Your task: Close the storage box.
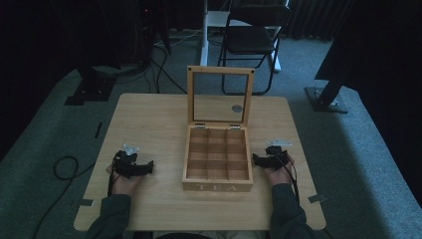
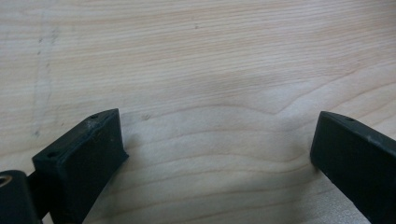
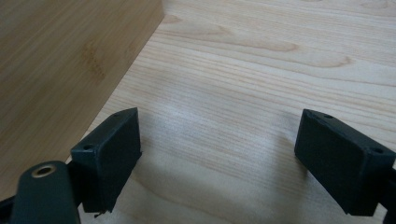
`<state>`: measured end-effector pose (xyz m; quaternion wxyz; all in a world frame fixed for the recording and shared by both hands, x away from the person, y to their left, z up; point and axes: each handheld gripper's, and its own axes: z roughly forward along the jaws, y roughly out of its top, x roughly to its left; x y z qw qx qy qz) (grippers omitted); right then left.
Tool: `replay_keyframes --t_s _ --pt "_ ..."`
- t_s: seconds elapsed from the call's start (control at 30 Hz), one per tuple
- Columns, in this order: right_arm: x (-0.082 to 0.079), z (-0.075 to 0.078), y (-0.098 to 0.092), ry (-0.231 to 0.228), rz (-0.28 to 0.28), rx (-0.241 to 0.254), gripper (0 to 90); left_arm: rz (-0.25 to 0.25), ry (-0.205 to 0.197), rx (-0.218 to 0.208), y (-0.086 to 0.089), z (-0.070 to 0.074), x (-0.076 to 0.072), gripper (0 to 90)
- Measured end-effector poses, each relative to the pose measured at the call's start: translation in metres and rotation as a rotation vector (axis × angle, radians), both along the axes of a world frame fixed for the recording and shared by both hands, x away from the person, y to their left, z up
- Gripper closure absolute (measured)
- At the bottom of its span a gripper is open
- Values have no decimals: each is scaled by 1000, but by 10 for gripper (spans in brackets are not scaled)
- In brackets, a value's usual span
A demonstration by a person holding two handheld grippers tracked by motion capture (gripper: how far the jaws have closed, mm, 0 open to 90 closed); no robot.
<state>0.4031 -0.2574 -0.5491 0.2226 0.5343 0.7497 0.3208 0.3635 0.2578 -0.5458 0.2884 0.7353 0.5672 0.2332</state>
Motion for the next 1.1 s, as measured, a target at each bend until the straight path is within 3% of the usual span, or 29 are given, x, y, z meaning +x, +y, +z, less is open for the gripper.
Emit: replay_keyframes --t_s 0.17,0.27,0.33,0.37,0.47,0.5,0.57,0.73,1.1 --pt "1 0 1 2 3 -1 149 -24 -6 0 0 0 3 62" --pt "4 3 3 14 10 -4 233 -23 -1 1 -3 2 6 84" --pt "5 4 3 19 10 -4 249 -27 -1 2 -3 4 6 158" --pt "6 8 4 49 12 38 332 -26 1 1 -4 4 7 159" --pt "7 13 5 37 18 32 371 -21 11 1 -3 6 9 225" --pt "9 17 6 41 36 50 407 -22 13 -24 -2 8 10 228" --pt "10 20 5 27 44 58 438 -24 15 -26 -2 10 11 243" --pt "13 29 5 41 51 78 448 -38 -4 -63 -4 20 14 302" --pt "27 68 15 -59 91 110 501 -88 -74 -61 -26 53 30 367"
